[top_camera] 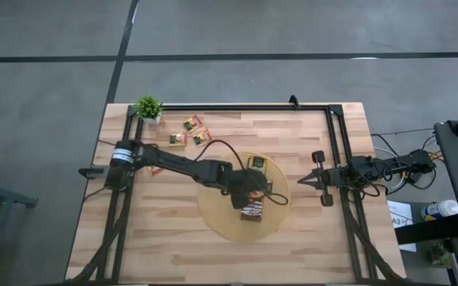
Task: Pick & Place Tea
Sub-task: Put the orange tea bag into the middle section of the wooden organizer
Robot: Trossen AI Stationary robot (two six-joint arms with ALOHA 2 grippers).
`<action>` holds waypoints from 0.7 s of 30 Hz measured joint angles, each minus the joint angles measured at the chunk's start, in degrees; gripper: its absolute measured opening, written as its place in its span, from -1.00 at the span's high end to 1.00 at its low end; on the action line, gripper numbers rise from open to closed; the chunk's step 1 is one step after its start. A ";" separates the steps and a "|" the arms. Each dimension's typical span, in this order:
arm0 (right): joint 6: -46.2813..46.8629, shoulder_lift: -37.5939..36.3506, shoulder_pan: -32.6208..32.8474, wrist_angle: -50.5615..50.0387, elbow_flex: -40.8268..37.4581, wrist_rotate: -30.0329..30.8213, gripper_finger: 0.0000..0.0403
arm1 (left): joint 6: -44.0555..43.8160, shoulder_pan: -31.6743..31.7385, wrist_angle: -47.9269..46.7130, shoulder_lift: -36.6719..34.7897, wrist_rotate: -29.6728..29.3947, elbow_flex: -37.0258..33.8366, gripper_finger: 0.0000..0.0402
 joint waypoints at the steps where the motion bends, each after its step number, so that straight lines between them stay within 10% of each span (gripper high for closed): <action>1: 0.00 0.00 0.00 0.01 0.00 0.00 0.96 | 0.32 0.03 -0.02 0.29 -0.45 0.00 1.00; 21: 0.00 0.00 0.00 0.01 0.00 0.00 0.96 | -0.14 1.56 -0.56 2.94 -0.57 -1.76 1.00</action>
